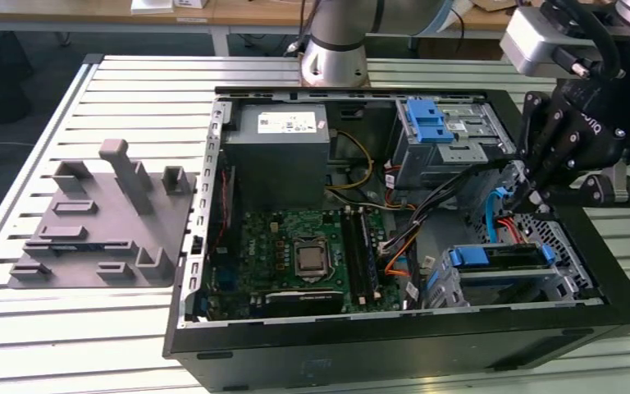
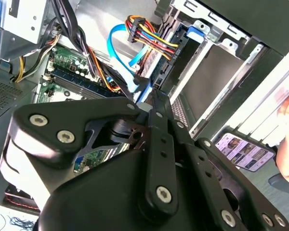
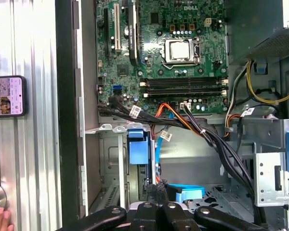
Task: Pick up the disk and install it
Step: 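Insert the second disk wire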
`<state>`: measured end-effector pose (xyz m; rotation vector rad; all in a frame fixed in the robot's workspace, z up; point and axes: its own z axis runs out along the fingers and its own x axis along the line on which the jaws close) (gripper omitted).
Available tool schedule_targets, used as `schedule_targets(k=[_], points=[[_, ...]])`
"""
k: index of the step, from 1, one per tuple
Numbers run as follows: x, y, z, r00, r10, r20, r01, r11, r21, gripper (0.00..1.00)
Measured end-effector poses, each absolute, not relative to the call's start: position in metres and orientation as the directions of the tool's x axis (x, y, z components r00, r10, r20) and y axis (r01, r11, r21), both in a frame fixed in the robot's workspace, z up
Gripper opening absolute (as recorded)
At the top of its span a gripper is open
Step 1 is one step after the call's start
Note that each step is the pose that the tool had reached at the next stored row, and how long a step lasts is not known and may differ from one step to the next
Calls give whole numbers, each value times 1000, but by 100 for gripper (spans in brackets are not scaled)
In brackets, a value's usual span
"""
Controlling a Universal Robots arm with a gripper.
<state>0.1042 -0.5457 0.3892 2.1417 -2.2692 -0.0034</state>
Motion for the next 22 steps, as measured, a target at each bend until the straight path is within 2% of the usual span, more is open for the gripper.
schedule_targets(k=[9, 10, 11, 12, 22], points=[[104, -541, 390, -58, -998, 25, -998, 58, 16, 11], [104, -541, 390, -58, -998, 26, -998, 58, 16, 17], [104, -541, 390, -58, -998, 26, -998, 58, 16, 17], [104, -541, 390, -58, -998, 26, -998, 58, 16, 24], [103, -534, 390, -58, -998, 26, -998, 58, 15, 24]])
